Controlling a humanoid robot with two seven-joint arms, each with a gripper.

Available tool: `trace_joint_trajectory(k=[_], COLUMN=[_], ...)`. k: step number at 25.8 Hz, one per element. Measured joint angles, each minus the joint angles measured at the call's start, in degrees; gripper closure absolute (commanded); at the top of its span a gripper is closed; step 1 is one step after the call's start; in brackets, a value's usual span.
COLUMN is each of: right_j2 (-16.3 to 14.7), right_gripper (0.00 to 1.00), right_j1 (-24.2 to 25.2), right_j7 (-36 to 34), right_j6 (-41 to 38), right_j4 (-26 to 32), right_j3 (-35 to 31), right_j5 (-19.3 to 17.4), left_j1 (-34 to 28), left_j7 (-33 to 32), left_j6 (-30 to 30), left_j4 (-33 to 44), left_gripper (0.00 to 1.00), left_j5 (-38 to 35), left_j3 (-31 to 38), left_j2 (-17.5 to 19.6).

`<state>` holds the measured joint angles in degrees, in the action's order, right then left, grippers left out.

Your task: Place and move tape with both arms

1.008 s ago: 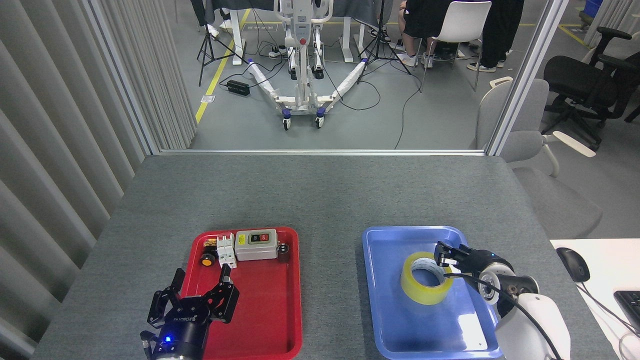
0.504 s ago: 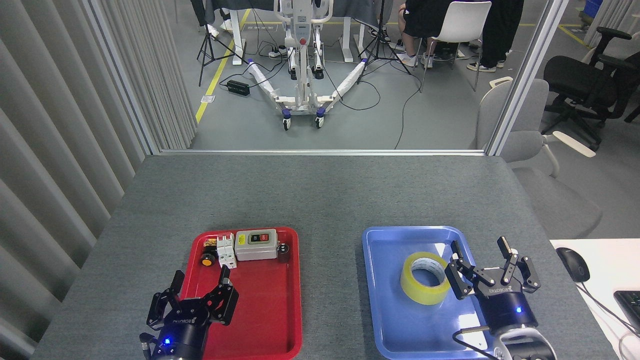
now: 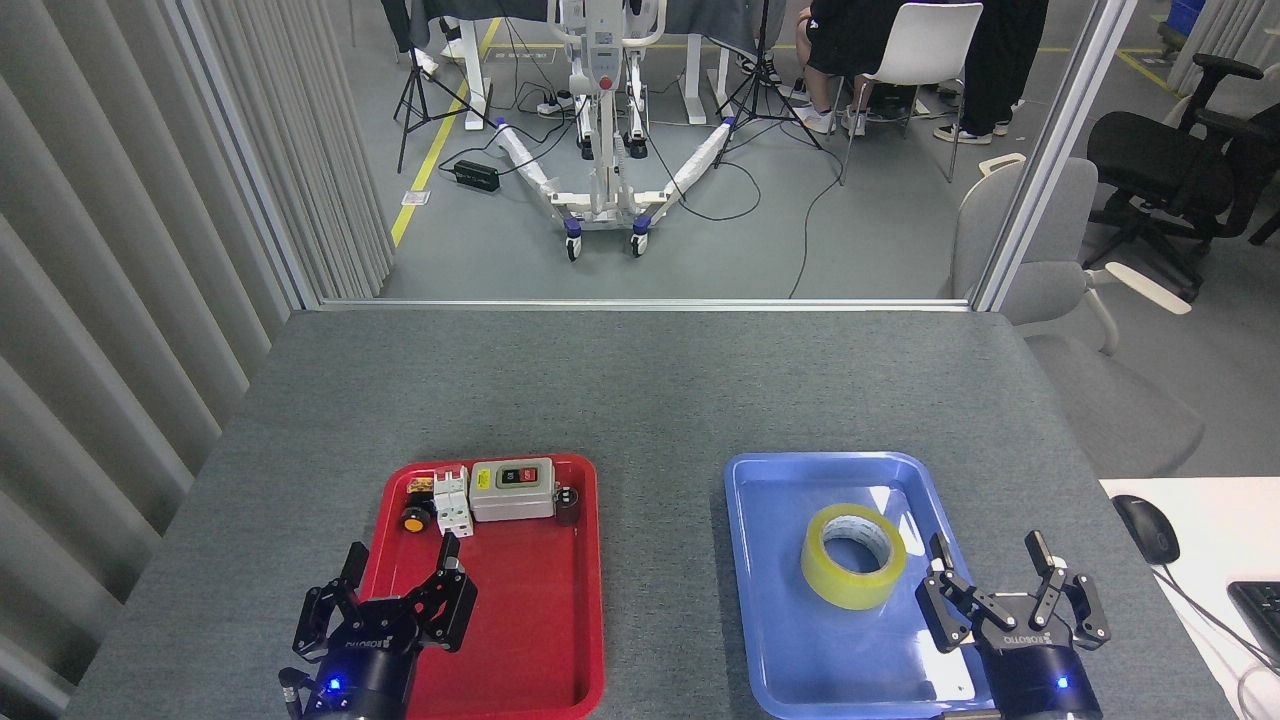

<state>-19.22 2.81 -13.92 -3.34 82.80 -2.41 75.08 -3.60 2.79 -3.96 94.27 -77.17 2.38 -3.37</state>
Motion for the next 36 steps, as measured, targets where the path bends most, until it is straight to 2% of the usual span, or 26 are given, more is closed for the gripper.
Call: trace_joint_trajectory(k=[3, 6, 13, 22, 27, 36], right_j2=[1.9, 2.2, 1.0, -1.0, -1.2, -1.4], right_gripper=[0.0, 0.0, 0.0, 0.0, 0.0, 0.0], right_j1=[1.5, 2.1, 1.6, 2.8, 2.9, 2.9], right_j7=[-0.2, 0.0, 2.9, 4.5, 4.6, 5.0], right_j6=[0.3, 0.3, -0.3, -2.3, -1.8, -1.6], right_j4=[0.0, 0.0, 0.2, 3.8, 6.2, 7.2], right_j3=[-1.4, -1.8, -1.8, -1.9, -2.0, -2.0], right_j5=[0.0, 0.2, 0.6, 0.0, -0.4, -0.5], left_j1=[0.0, 0.0, 0.0, 0.0, 0.0, 0.0], left_j7=[0.0, 0.0, 0.0, 0.0, 0.0, 0.0], left_j6=[0.0, -0.1, -0.2, -0.2, -0.1, 0.3], left_j4=[0.0, -0.2, -0.4, -0.5, -0.6, -0.7], left_gripper=[0.0, 0.0, 0.0, 0.0, 0.0, 0.0], left_j5=[0.0, 0.0, 0.0, 0.0, 0.0, 0.0], left_j3=[0.0, 0.0, 0.0, 0.0, 0.1, 0.3], left_j2=[0.0, 0.0, 0.0, -0.1, -0.1, -0.1])
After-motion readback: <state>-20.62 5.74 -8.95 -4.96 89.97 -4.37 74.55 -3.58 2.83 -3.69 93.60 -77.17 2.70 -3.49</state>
